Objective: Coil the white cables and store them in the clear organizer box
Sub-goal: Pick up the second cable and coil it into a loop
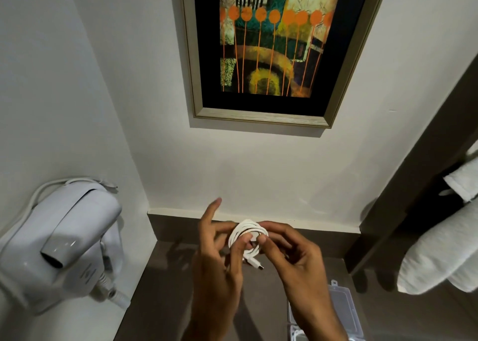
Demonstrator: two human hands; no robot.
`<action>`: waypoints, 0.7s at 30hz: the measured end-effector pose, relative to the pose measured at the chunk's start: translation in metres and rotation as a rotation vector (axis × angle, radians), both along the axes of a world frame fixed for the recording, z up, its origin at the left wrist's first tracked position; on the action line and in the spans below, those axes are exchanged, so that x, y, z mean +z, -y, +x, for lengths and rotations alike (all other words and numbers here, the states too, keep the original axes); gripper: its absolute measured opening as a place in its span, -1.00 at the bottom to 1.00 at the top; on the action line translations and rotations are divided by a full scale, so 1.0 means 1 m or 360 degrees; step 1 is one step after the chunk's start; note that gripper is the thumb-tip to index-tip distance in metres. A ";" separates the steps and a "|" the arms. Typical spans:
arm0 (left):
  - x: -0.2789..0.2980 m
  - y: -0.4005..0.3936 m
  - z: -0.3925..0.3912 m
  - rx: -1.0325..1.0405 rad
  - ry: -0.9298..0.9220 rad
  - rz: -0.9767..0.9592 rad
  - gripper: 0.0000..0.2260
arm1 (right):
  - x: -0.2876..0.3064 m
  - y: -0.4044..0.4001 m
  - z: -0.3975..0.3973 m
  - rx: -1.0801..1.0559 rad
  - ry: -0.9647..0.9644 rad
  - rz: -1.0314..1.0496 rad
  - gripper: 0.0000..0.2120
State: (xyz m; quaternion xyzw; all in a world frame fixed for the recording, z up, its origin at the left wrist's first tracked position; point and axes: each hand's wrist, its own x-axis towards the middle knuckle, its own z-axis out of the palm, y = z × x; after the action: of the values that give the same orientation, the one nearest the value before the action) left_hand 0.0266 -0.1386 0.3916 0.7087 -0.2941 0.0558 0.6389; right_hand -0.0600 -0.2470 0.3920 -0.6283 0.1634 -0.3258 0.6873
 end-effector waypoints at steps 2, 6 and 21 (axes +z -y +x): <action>-0.003 0.000 0.003 -0.0010 0.0210 0.0128 -0.62 | -0.003 0.001 -0.001 -0.0010 0.0002 0.0042 -0.80; -0.010 0.000 0.007 -0.0090 0.0126 0.0113 -0.82 | -0.007 0.004 -0.004 0.0041 -0.0022 -0.0012 -0.79; -0.018 0.001 0.016 -0.0269 -0.0626 -0.0062 -0.82 | -0.022 0.009 -0.002 -0.0033 -0.0168 -0.0325 -0.81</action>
State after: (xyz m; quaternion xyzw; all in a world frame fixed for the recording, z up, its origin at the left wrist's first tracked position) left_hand 0.0429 -0.1396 0.3734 0.6663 -0.2211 -0.1316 0.6999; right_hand -0.0618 -0.2556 0.3698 -0.7095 0.1717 -0.3143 0.6069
